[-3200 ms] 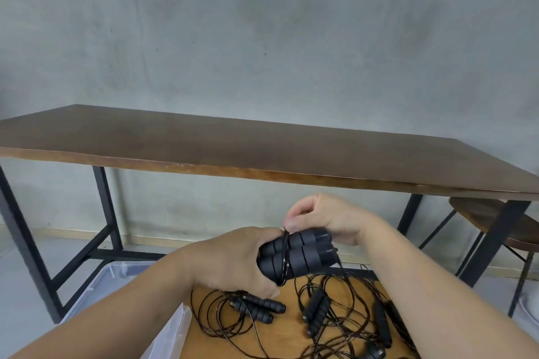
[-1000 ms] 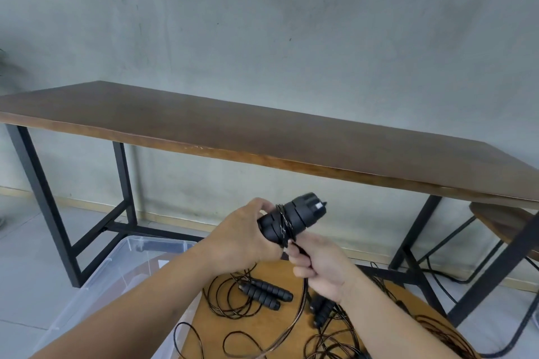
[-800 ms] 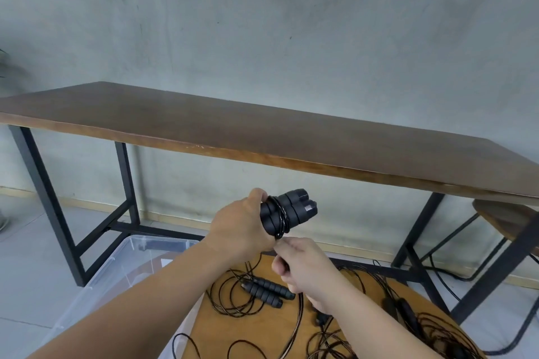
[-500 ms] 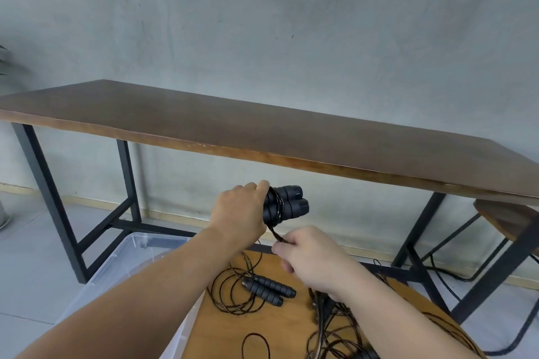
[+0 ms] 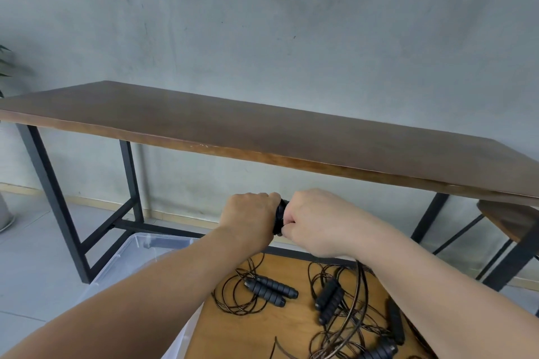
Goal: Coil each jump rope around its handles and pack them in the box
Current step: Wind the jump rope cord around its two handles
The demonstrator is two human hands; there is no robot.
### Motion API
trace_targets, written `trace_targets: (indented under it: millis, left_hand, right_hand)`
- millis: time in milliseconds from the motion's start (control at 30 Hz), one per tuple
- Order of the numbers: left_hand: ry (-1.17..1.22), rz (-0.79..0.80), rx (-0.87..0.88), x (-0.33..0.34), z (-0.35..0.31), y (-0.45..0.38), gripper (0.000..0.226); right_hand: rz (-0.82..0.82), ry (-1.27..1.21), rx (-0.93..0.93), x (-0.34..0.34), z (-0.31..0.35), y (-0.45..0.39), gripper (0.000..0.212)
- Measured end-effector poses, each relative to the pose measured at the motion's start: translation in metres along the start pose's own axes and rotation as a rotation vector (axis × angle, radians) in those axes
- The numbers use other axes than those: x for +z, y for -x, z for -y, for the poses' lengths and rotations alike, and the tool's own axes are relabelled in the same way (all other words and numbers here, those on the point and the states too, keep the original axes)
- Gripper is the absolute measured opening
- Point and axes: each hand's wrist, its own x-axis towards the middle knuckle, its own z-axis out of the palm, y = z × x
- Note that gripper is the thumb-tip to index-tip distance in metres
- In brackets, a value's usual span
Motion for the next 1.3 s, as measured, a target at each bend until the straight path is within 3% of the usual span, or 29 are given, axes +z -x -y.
trace_targets:
  millis: [133,233,533,633,733,767,800,833,967,1067,1300]
  left_hand:
    - [0.028,-0.008,0.174,-0.011,-0.003,0.013,0.028]
    - [0.18,0.021,0.246,-0.015,-0.007,0.024,0.029]
    - [0.662,0.113,0.16,-0.034,0.0,0.031,0.112]
    - [0.882,0.154,0.161,-0.035,-0.001,0.035,0.114]
    - [1.115,0.111,0.128,-0.036,-0.003,0.033,0.107]
    - [1.149,0.085,0.102,-0.035,-0.003,0.031,0.104]
    - [1.18,0.063,0.069,-0.033,-0.002,0.029,0.1]
    - [1.196,0.038,0.035,-0.031,-0.001,0.027,0.094]
    - [1.018,-0.12,-0.062,-0.031,0.011,0.016,0.058]
    - [0.765,-0.151,-0.171,-0.028,0.025,0.003,0.049]
    - [0.335,-0.136,-0.159,-0.006,0.021,-0.007,0.04]
  right_hand:
    - [0.047,-0.109,-0.053,-0.024,-0.016,-0.011,0.015]
    - [0.092,-0.226,-0.083,-0.032,-0.032,-0.023,0.021]
    - [0.158,-0.944,-0.057,-0.004,-0.07,-0.04,0.03]
    - [0.198,-1.132,-0.028,0.012,-0.071,-0.037,0.023]
    - [0.171,-1.472,0.07,0.038,-0.074,-0.037,0.042]
    - [0.171,-1.516,0.068,0.044,-0.071,-0.036,0.032]
    - [0.156,-1.507,0.079,0.048,-0.066,-0.035,0.016]
    - [0.134,-1.494,0.084,0.052,-0.062,-0.034,0.012]
    - [0.097,-1.475,0.172,0.071,-0.049,-0.027,0.036]
    - [0.085,-1.411,0.207,0.075,-0.043,-0.016,0.042]
    - [-0.004,-0.781,0.132,0.055,-0.025,-0.008,0.035]
